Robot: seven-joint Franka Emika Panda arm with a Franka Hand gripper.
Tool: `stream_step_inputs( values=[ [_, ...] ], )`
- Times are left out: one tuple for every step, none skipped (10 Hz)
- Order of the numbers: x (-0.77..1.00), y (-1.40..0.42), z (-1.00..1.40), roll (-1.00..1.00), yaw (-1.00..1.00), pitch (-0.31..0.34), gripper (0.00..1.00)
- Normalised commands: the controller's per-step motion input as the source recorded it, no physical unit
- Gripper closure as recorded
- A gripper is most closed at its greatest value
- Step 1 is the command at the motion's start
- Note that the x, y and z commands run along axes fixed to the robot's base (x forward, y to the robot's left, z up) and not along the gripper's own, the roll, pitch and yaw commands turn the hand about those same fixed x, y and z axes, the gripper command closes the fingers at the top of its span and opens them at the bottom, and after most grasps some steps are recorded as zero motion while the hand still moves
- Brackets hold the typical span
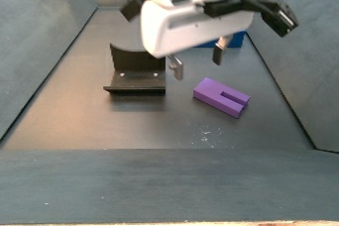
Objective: Pick up the double-square object. Move up. Place the double-square object on the fixture. Regrasp the double-square object. Move to above the board. Insert the double-square object.
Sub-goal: Pick up the double-square object.
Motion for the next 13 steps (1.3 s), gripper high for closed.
stream_step_inputs(
  values=[
    [-0.09, 0.09, -0.43, 0.22, 0.28, 0.047, 0.00],
    [0.00, 0.07, -0.21, 0.25, 0.25, 0.083, 0.00],
    [0.00, 0.00, -0.13, 0.23, 0.29, 0.064, 0.00],
    [0.00, 0.00, -0.13, 0.26, 0.29, 0.066, 0.00],
    [0.00, 0.00, -0.12, 0.25, 0.26, 0.067, 0.00],
    [-0.07, 0.02, -0.13, 0.27, 0.23, 0.063, 0.00],
    [-0.11, 0.04, -0.14, 0.28, 0.23, 0.066, 0.00],
    [-0.11, 0.04, -0.19, 0.27, 0.23, 0.056, 0.00],
    [-0.19, 0.03, -0.28, 0.26, 0.23, 0.024, 0.00],
    [-0.17, 0.02, -0.31, 0.24, 0.23, 0.020, 0.00],
    [-0.19, 0.00, -0.41, 0.20, 0.24, 0.000, 0.00],
    [-0.16, 0.00, -0.41, 0.14, 0.22, 0.000, 0.00],
    [0.00, 0.00, -0.20, 0.00, 0.15, 0.000, 0.00]
  ],
)
